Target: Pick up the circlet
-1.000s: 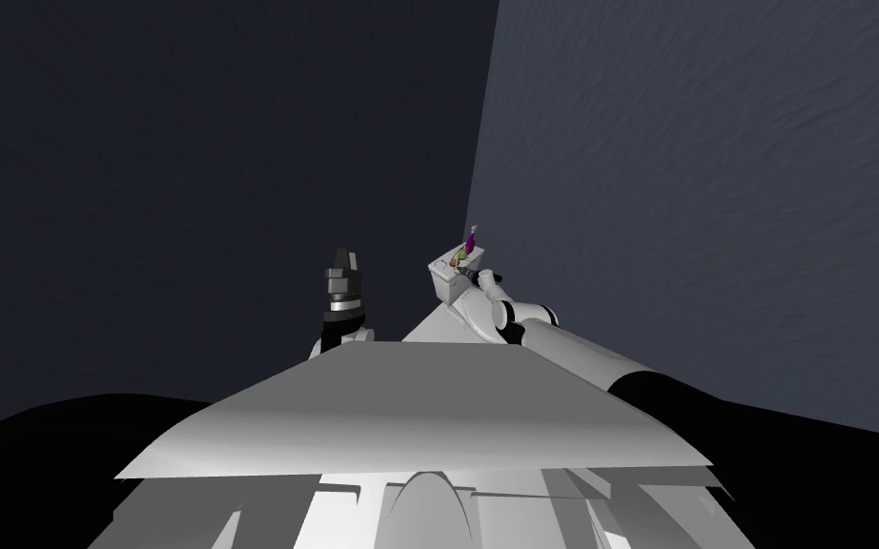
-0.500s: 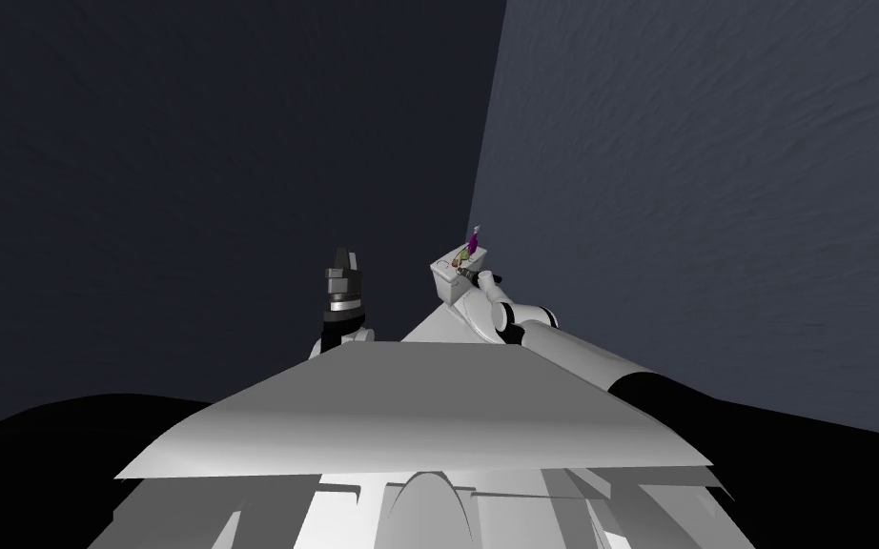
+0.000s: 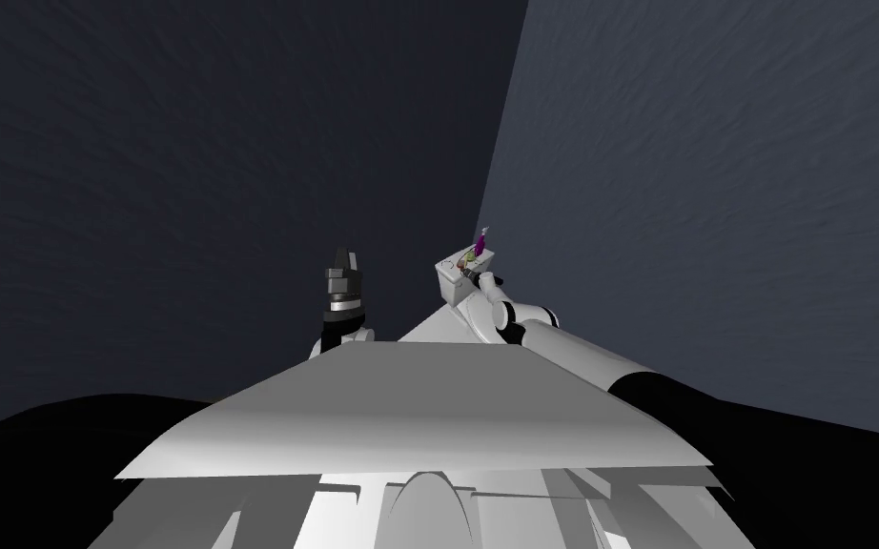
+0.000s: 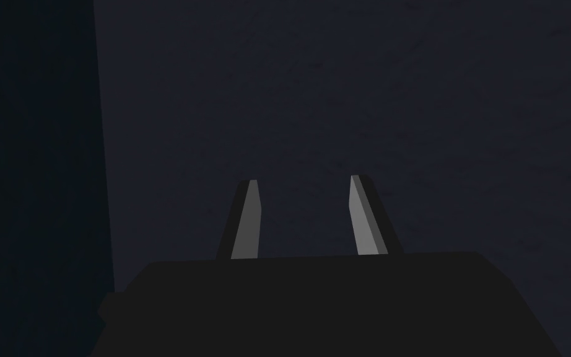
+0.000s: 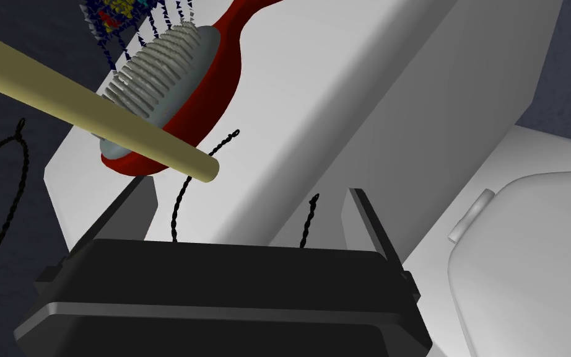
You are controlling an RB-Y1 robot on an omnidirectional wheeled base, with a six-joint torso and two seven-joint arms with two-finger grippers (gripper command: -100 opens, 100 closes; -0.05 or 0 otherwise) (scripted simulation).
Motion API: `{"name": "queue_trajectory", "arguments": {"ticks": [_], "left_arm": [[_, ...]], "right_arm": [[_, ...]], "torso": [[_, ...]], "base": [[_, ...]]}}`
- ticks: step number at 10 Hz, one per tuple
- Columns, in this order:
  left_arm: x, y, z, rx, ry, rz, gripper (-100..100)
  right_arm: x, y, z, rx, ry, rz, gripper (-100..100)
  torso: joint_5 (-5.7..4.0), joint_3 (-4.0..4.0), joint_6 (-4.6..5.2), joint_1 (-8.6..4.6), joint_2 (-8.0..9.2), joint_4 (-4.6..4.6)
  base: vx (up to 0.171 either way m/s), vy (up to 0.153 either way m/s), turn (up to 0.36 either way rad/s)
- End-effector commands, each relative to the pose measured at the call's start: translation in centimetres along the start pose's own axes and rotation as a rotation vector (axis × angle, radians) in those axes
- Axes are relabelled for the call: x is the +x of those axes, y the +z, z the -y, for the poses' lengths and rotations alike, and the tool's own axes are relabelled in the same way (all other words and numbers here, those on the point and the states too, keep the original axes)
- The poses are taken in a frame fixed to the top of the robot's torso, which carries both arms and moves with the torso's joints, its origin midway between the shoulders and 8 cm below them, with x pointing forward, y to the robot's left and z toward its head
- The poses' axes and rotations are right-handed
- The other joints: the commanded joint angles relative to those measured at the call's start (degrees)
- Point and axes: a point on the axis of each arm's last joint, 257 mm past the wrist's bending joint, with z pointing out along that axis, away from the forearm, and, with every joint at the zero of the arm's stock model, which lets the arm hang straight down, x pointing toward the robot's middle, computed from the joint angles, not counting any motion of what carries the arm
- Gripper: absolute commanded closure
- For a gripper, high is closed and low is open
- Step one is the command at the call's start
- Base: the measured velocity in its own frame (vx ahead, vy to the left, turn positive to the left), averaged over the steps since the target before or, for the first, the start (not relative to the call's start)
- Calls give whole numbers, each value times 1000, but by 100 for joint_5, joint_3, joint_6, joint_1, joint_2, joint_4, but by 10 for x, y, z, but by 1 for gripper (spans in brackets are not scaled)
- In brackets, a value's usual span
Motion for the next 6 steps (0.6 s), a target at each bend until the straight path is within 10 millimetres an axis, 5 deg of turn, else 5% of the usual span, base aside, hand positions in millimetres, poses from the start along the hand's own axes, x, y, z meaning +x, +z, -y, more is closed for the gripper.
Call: {"name": "queue_trajectory", "arguments": {"ticks": [1,5,6], "left_arm": [[0,0,0,0,0,0,0],[0,0,0,0,0,0,0],[0,0,0,0,0,0,0]], "right_arm": [[0,0,0,0,0,0,100],[0,0,1,2,5,1,100],[0,0,1,2,5,1,0]], "torso": [[0,0,0,0,0,0],[5,-15,-3,11,-20,-9],[6,-15,-4,11,-21,-9]], "base": [[0,-5,-8],[0,0,0],[0,0,0]]}}
